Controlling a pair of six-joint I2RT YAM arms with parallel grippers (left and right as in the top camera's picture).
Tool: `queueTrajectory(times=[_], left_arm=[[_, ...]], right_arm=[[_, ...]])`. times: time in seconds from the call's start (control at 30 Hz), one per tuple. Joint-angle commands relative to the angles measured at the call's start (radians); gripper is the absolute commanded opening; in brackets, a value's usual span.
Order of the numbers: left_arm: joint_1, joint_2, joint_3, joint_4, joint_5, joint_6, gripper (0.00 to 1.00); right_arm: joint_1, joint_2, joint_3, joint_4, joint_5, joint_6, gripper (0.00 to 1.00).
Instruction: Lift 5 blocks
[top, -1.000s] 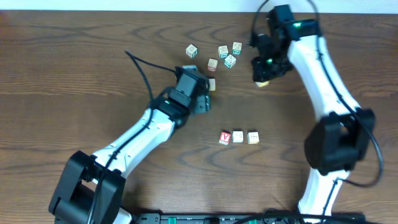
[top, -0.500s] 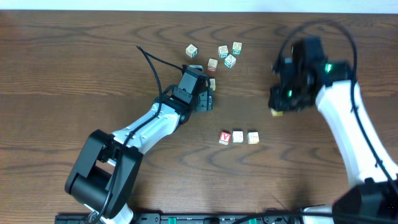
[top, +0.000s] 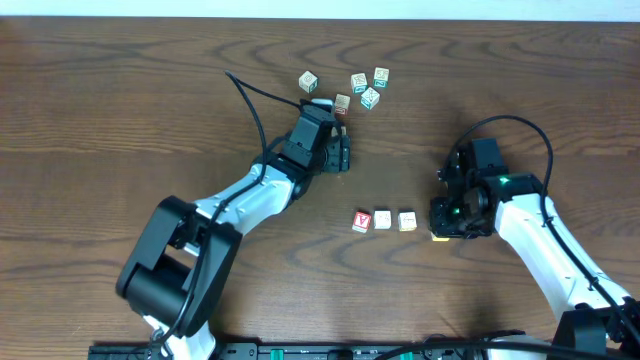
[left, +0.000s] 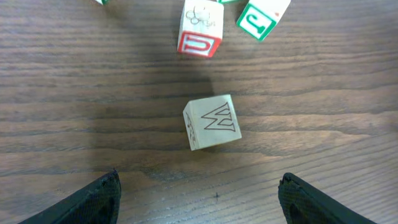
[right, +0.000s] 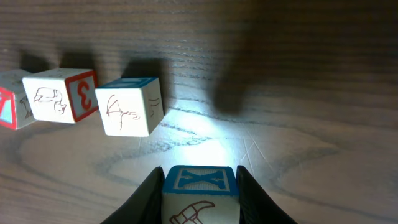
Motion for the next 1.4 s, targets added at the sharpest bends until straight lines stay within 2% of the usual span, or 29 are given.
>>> queueTrajectory(times=[0.0,0.17,0.5,0.67,0.7,0.73,0.77,0.83,0.9,0.97,1.07,1.2,1.37], left_arm=[[-0.002,0.050,0.002,0.020,0.034,0.017,0.82],[-0.011,0.098,0.029,0.031,0.037,0.013,0.82],[-0.021,0.156,0.093,0.068,0.035,0.015,0.82],[-0.021,0.175,0.118,0.069,0.024,0.027,0.81],[-0.021,0.176,0.118,0.072,0.024,0.033,0.81],[-0.021,0.178,0.118,0.073,0.016,0.033,0.81],[-0.021,0.178,0.118,0.073,0.004,0.033,0.80],[-0.021,0.180,0.118,0.078,-0.006,0.037,0.76],[-0.021,0.180,0.118,0.084,-0.021,0.043,0.70],[-0.021,0.180,0.118,0.089,-0.037,0.044,0.69],[-0.021,0.180,0.118,0.098,-0.045,0.044,0.68],[-0.021,0.180,0.118,0.106,-0.048,0.044,0.51],[-0.021,0.180,0.118,0.106,-0.047,0.051,0.40]], right_arm=[[-0.002,-0.008,-0.009,0.019,0.018,0.027,0.05],[-0.002,0.016,-0.011,0.077,0.024,0.026,0.09],[-0.002,0.153,-0.011,0.141,0.023,0.026,0.02],[-0.002,0.195,-0.011,0.155,0.024,0.026,0.05],[-0.002,0.199,-0.011,0.158,0.024,0.026,0.08],[-0.002,0.201,-0.011,0.159,0.024,0.026,0.17],[-0.002,0.203,-0.011,0.162,0.024,0.025,0.31],[-0.002,0.204,-0.011,0.163,0.023,0.025,0.50],[-0.002,0.205,-0.011,0.162,0.023,0.026,0.60],[-0.002,0.205,-0.011,0.161,0.023,0.025,0.75],[-0.002,0.205,-0.011,0.158,0.023,0.026,0.74],[-0.002,0.204,-0.011,0.162,0.024,0.023,0.67],[-0.002,0.204,-0.011,0.158,0.043,0.022,0.63]])
